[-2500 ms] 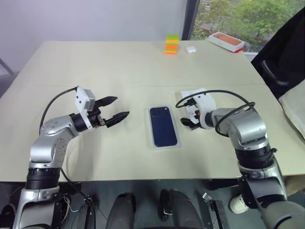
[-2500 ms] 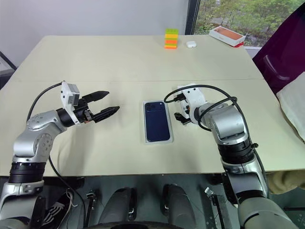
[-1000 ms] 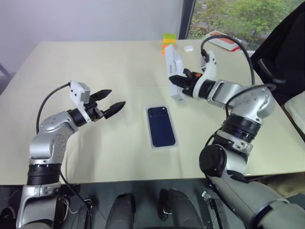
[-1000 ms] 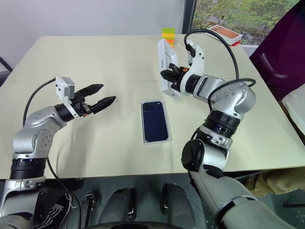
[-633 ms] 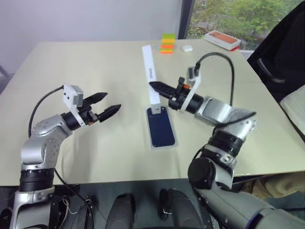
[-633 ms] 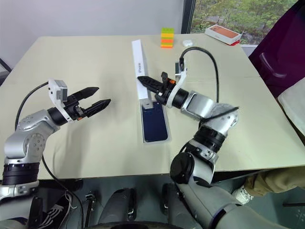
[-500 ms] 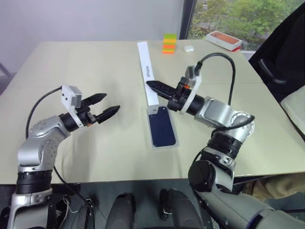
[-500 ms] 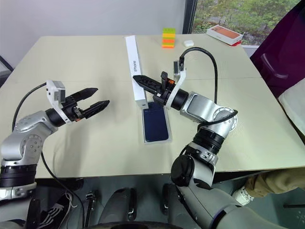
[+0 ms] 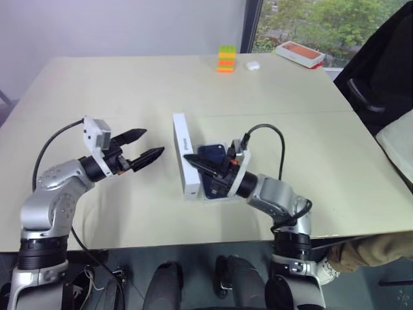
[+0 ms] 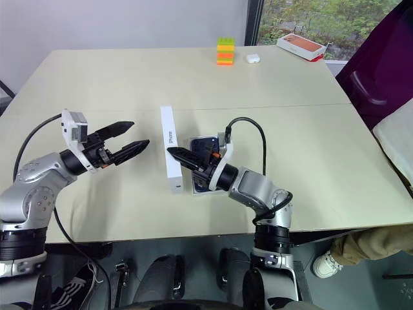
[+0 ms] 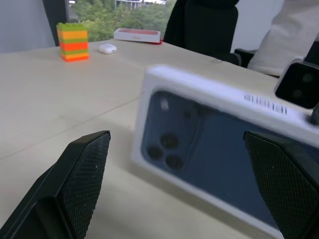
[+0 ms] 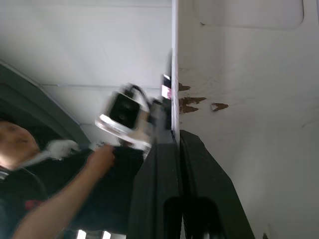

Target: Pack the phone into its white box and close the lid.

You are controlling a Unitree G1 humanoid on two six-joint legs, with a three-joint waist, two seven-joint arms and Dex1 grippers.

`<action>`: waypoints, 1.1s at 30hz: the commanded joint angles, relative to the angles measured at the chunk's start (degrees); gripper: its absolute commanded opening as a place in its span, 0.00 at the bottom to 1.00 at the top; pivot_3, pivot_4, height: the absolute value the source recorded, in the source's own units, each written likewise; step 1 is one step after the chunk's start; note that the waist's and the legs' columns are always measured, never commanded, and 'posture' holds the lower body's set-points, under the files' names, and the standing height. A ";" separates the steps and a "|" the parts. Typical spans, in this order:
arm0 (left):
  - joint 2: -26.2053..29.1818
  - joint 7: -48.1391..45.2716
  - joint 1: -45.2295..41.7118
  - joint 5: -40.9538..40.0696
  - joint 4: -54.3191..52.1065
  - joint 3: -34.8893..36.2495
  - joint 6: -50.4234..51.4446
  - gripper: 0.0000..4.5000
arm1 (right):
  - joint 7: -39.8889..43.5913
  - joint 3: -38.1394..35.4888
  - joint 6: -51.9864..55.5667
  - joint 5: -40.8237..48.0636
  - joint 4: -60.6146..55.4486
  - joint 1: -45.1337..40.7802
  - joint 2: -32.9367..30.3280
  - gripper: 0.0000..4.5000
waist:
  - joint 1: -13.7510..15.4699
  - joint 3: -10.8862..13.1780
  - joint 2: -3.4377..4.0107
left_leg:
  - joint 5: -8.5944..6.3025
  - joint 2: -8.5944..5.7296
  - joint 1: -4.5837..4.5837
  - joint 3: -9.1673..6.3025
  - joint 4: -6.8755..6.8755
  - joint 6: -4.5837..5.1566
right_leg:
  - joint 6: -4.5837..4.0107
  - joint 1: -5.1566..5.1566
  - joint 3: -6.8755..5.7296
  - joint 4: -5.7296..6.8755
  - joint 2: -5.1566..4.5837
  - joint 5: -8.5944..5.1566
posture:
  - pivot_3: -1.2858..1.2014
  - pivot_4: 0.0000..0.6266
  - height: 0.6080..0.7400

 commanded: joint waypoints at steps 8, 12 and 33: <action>-3.17 0.78 3.64 0.49 -2.99 -3.55 -0.64 0.82 | -1.09 2.98 -4.05 1.86 -2.07 3.60 -2.49 0.00 | 0.15 0.01 0.01 | -0.01 -0.07 -0.12 0.00 0.01 0.01 | 0.00 -0.03 0.02 -0.12 -0.13 0.00 | 0.52 0.24 1.00; -5.22 1.86 3.25 0.71 -2.53 -5.18 -0.71 0.38 | -0.12 3.55 -4.09 1.86 -1.76 4.23 -4.27 0.00 | 0.17 0.00 0.01 | -0.01 -0.07 -0.13 0.00 0.01 0.02 | 0.00 -0.03 0.00 -0.12 -0.10 0.00 | 0.52 0.24 1.00; -13.33 5.59 1.24 8.00 1.13 -12.30 -5.84 0.00 | 10.01 8.19 -6.18 -0.17 -3.38 1.63 -20.09 0.72 | 0.24 0.00 0.00 | -0.02 -0.12 -0.13 0.02 0.03 0.04 | 0.00 -0.03 -0.01 -0.12 -0.10 0.00 | 0.52 0.24 1.00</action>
